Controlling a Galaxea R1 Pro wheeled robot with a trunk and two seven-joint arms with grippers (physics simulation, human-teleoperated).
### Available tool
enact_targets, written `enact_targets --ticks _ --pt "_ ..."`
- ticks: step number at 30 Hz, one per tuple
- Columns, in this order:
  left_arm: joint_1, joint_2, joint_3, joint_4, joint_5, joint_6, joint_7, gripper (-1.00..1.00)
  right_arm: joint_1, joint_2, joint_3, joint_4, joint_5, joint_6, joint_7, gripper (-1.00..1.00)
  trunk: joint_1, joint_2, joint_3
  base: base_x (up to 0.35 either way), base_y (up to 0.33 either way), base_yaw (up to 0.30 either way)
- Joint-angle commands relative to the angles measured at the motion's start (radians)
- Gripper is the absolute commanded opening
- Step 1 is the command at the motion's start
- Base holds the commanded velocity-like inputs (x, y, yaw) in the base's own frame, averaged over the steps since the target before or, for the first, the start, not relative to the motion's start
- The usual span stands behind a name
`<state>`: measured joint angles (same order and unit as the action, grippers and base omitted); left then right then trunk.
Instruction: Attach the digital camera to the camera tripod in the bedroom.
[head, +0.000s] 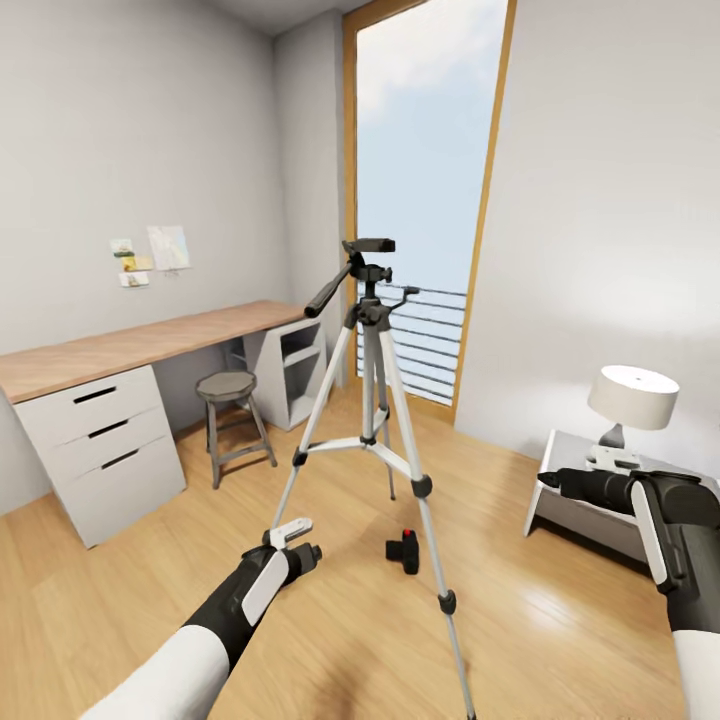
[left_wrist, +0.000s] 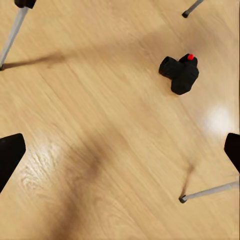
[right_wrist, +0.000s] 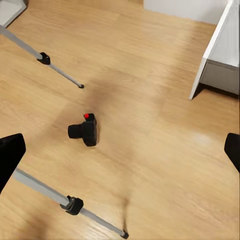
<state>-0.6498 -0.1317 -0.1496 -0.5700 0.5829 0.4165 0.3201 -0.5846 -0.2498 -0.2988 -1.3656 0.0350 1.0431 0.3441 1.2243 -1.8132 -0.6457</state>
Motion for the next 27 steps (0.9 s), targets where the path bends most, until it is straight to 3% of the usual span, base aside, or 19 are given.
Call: enact_targets --ticks 1,6,10,21,27 --pt "0.000 0.001 -0.005 -0.002 0.011 0.002 0.010 1.00 -0.001 0.000 -0.001 -0.001 0.004 0.004 0.005 1.00 0.004 -0.008 -0.004 0.000 0.000 -0.020" --pt "0.013 -0.017 -0.041 -0.068 0.013 -0.060 0.104 1.00 0.024 0.002 0.001 -0.093 0.005 0.004 0.006 1.00 0.023 -0.043 -0.020 0.000 0.000 -0.011" --pt "0.019 -0.021 -0.059 -0.084 0.015 -0.078 0.131 1.00 0.045 0.007 0.002 -0.133 0.005 0.004 0.006 1.00 0.038 -0.071 -0.033 0.000 0.000 -0.005" --pt "0.025 -0.030 -0.079 -0.093 0.012 -0.133 0.155 1.00 0.065 0.004 0.001 -0.191 -0.005 0.004 0.007 1.00 0.081 -0.148 -0.067 0.000 0.000 -0.001" --pt "0.026 -0.036 -0.130 -0.092 0.019 -0.152 0.158 1.00 0.068 0.005 0.001 -0.227 -0.009 0.004 0.018 1.00 0.104 -0.190 -0.086 0.000 0.000 0.000"
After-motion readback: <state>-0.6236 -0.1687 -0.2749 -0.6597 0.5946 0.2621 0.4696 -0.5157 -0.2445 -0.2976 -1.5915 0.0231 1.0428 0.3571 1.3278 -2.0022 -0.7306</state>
